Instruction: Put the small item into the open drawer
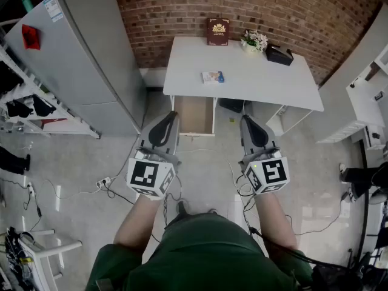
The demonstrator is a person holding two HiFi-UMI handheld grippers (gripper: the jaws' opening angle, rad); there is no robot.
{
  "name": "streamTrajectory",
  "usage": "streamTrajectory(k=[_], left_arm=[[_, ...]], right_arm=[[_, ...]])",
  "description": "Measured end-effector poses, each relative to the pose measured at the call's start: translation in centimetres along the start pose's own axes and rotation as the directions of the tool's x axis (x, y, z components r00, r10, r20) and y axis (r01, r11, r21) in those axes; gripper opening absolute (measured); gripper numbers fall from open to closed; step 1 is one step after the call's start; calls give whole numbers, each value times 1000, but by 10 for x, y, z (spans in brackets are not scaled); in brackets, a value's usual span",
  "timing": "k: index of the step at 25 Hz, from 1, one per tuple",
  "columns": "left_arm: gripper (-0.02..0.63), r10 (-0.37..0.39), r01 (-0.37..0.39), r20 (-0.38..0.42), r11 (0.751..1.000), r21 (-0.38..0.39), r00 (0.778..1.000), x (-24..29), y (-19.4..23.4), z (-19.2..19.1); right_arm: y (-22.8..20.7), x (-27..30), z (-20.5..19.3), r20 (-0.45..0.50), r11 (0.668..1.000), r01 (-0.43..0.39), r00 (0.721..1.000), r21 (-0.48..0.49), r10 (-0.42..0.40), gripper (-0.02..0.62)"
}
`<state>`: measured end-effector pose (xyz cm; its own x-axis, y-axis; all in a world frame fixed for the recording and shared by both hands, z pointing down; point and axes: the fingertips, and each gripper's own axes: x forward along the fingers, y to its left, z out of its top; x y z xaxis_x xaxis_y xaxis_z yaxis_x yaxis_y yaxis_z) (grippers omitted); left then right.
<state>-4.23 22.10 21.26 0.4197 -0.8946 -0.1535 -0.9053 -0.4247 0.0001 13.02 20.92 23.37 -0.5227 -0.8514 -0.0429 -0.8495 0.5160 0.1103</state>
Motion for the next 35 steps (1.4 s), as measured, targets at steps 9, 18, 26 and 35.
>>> streamTrajectory(k=[9,18,26,35], left_arm=[[14,-42,42,3,999,-13,999,4,27,-3],[14,-68,68,1,997,-47,998,3,72,-18],[14,-78,75,-29,994,-82,997,3,95,-41],[14,-53,48,-74,997,-63,996,40,94,-63]], right_arm=[[15,21,8,16,999,25,1000,23,-26,-3],[29,48,1,-21,996,87,996,12,-87,0],[34,62,-21,-77,993,114,991,31,-111,0],[-3,86,-49,-90,990,105,991,93,-97,0]])
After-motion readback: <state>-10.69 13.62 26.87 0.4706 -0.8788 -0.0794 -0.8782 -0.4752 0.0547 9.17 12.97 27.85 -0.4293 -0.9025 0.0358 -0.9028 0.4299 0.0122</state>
